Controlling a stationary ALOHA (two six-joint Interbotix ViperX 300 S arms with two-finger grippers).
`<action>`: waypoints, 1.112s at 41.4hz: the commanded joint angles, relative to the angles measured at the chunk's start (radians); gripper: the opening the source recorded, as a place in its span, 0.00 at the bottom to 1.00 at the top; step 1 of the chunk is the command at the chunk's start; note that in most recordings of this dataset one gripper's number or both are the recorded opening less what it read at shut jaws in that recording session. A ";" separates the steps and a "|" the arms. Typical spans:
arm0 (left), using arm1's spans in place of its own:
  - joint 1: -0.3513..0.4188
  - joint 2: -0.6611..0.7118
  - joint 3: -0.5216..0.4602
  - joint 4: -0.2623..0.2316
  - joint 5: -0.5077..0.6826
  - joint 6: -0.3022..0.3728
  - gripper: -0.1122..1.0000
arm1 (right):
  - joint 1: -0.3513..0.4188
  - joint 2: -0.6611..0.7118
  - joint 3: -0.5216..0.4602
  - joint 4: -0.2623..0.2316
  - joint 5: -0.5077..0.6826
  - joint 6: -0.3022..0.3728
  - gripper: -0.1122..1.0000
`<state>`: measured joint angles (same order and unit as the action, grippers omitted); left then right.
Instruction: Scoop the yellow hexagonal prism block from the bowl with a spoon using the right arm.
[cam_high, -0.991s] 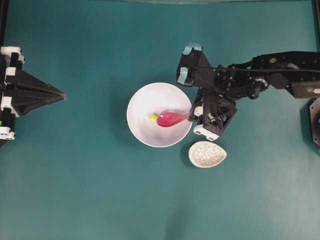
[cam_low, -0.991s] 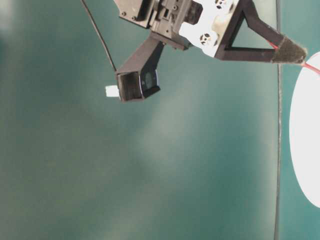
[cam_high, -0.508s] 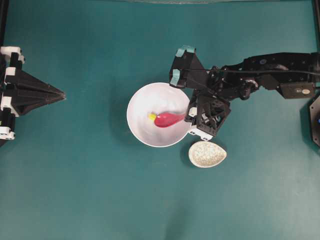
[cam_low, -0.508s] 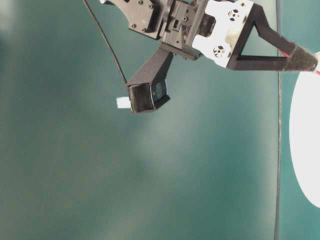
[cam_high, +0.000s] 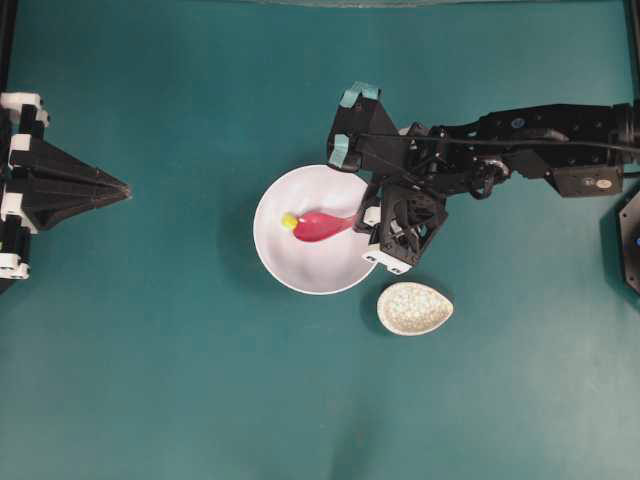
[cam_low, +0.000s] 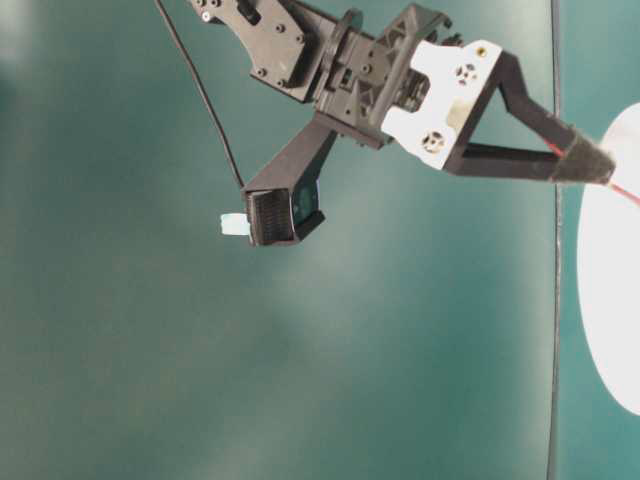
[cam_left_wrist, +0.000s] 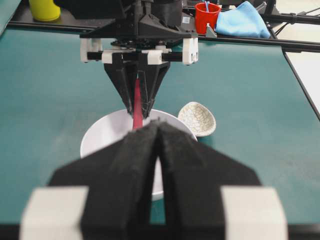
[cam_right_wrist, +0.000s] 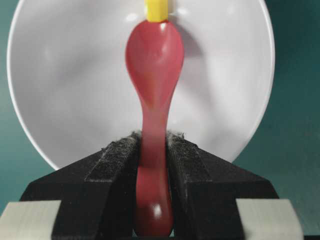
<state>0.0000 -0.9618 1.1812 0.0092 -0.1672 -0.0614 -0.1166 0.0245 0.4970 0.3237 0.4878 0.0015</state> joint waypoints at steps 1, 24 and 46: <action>0.000 0.005 -0.018 0.002 -0.005 -0.002 0.11 | -0.003 -0.017 -0.023 -0.002 -0.031 0.002 0.30; 0.000 0.005 -0.017 0.002 -0.002 -0.002 0.11 | -0.003 -0.032 0.005 0.011 -0.127 0.021 0.30; 0.002 0.005 -0.017 0.002 0.012 -0.003 0.11 | 0.014 -0.081 0.078 0.012 -0.239 0.021 0.30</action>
<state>0.0000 -0.9618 1.1796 0.0077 -0.1519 -0.0629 -0.1089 -0.0123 0.5737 0.3329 0.2746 0.0245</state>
